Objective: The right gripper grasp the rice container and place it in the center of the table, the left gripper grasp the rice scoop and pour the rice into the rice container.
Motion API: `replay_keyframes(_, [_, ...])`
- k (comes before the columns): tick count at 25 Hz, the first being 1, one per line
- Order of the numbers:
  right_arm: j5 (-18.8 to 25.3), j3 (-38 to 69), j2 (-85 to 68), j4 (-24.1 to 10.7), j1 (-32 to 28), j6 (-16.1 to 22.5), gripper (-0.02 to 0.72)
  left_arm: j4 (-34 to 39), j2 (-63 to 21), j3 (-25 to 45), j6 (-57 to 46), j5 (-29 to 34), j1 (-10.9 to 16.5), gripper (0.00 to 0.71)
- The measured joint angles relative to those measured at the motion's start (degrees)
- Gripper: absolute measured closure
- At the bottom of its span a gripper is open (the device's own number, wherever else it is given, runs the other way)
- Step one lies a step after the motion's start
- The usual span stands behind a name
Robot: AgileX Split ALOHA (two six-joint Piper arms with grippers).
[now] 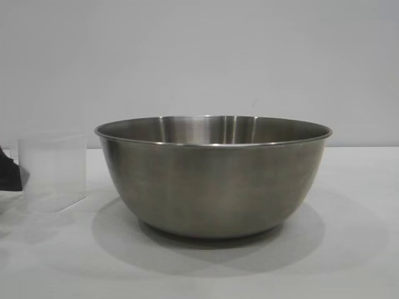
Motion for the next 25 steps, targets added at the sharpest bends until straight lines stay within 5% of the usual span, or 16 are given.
replay_keyframes(7, [0.0,0.0,0.0,0.0,0.0,0.0,0.4,-6.31,-5.88,3.95,-1.79,0.0,0.37,0.435])
replay_keyframes(19, [0.0,0.0,0.0,0.0,0.0,0.0,0.4,0.43,-22.94,4.07,-5.81,0.5,12.28,0.435])
replay_keyframes(25, [0.0,0.0,0.0,0.0,0.0,0.0,0.4,5.93,-43.63,2.82,-9.05,15.87,12.31,0.435])
